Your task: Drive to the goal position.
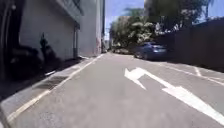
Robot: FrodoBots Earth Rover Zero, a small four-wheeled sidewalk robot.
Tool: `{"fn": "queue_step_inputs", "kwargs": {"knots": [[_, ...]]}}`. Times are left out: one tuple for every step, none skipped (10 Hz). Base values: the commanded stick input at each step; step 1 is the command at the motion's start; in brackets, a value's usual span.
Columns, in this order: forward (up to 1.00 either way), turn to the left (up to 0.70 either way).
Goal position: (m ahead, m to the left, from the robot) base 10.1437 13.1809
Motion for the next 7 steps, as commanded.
{"fn": "queue_step_inputs", "kwargs": {"knots": [[0.45, 0.0], [0.45, 0.0], [0.45, 0.0], [0.47, 0.0], [0.7, 0.0], [0.7, 0.0], [0.7, 0.0]]}}
